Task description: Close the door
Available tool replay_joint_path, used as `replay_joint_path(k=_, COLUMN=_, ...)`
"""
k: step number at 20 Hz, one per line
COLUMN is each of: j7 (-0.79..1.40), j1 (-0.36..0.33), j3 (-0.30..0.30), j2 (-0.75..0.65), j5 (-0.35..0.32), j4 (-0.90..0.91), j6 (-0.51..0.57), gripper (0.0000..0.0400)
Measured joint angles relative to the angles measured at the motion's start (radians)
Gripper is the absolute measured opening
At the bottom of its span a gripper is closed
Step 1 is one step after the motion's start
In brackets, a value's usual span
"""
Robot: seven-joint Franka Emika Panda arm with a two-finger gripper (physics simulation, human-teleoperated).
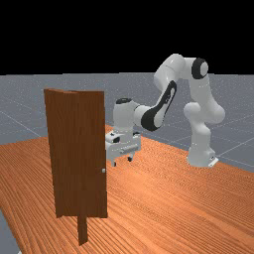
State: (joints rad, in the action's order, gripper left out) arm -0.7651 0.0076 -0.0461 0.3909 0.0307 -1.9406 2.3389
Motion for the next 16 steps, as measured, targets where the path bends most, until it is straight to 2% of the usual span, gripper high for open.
replay_joint_path(k=1, j7=0.104, j1=0.036, j3=0.006, j2=0.013, j5=0.013, j4=0.023, j6=-0.014, gripper=0.0243)
replay_joint_path(k=2, j7=0.207, j1=0.1, j3=0.025, j2=0.035, j5=0.025, j4=0.06, j6=-0.033, gripper=0.0148)
replay_joint_path(k=3, j7=0.304, j1=0.171, j3=0.046, j2=0.069, j5=0.036, j4=0.118, j6=-0.061, gripper=0.009)
replay_joint_path(k=5, j7=0.478, j1=0.312, j3=0.081, j2=0.188, j5=0.055, j4=0.32, j6=-0.151, gripper=0.0033)
replay_joint_path(k=6, j7=0.454, j1=0.328, j3=0.114, j2=0.186, j5=0.025, j4=0.31, j6=-0.131, gripper=0.0177)
replay_joint_path(k=7, j7=0.458, j1=0.339, j3=0.116, j2=0.186, j5=0.03, j4=0.31, j6=-0.133, gripper=0.0265)
replay_joint_path(k=8, j7=0.464, j1=0.346, j3=0.113, j2=0.187, j5=0.038, j4=0.314, j6=-0.139, gripper=0.0318)
replay_joint_path(k=9, j7=0.455, j1=0.34, j3=0.119, j2=0.184, j5=0.027, j4=0.309, j6=-0.132, gripper=0.035)
replay_joint_path(k=11, j7=0.45, j1=0.336, j3=0.123, j2=0.181, j5=0.02, j4=0.306, j6=-0.129, gripper=0.0382)
replay_joint_path(k=13, j7=0.45, j1=0.337, j3=0.122, j2=0.18, j5=0.021, j4=0.306, j6=-0.129, gripper=0.0393)
replay_joint_path(k=14, j7=0.459, j1=0.344, j3=0.116, j2=0.198, j5=0.033, j4=0.344, j6=-0.18, gripper=0.0396)
replay_joint_path(k=16, j7=0.455, j1=0.342, j3=0.117, j2=0.208, j5=0.03, j4=0.362, j6=-0.196, gripper=0.0399)
